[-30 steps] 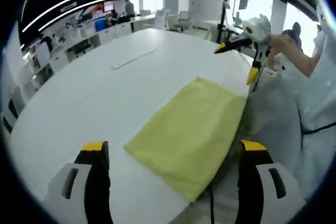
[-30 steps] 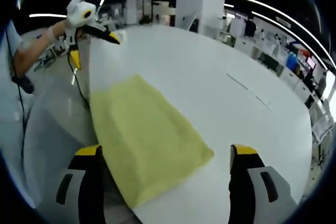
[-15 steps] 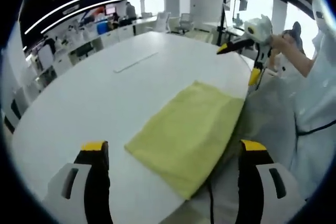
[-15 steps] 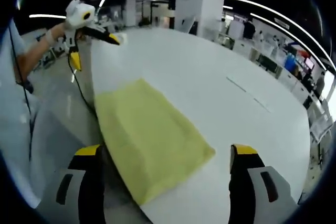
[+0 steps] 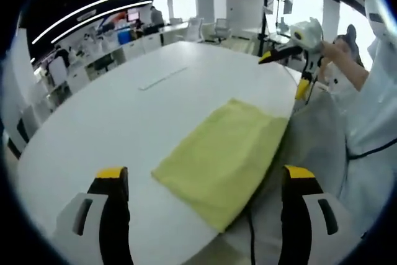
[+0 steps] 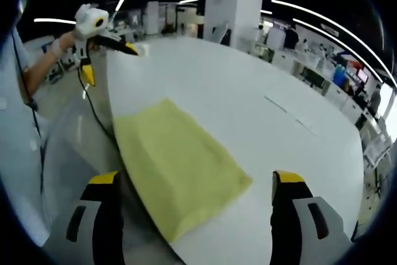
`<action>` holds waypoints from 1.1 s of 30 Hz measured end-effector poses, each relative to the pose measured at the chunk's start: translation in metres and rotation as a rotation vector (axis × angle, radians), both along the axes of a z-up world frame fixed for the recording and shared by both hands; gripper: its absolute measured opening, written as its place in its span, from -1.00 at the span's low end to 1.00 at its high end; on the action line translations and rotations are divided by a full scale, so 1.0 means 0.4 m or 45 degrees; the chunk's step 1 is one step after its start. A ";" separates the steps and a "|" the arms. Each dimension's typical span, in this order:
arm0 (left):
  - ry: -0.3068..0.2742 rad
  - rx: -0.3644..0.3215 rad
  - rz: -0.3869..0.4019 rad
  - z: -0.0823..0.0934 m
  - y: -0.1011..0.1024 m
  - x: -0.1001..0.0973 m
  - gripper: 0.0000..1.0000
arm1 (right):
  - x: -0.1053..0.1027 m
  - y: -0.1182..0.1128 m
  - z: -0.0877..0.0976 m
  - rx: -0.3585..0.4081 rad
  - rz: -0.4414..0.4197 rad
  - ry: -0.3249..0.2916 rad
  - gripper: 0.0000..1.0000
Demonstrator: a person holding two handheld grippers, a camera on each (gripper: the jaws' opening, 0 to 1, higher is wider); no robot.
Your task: Fold the garment on the visible template until the final outline fits inside the template.
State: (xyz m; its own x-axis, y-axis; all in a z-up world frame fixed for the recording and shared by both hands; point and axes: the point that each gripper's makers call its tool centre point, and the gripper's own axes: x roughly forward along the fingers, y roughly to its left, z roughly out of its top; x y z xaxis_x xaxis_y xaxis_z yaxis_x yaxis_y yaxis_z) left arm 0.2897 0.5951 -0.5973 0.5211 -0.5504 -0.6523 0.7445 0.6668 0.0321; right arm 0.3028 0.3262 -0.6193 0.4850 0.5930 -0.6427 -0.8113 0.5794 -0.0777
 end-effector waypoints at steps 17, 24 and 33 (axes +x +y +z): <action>-0.016 -0.045 0.034 0.013 -0.015 -0.023 0.99 | -0.037 -0.008 0.001 0.030 -0.043 0.013 0.99; 0.005 -0.067 0.039 0.001 -0.021 -0.028 0.99 | -0.045 -0.005 0.004 0.034 -0.048 0.025 0.99; 0.002 -0.070 0.045 0.000 -0.020 -0.028 0.99 | -0.051 -0.004 0.001 0.033 -0.053 0.045 0.99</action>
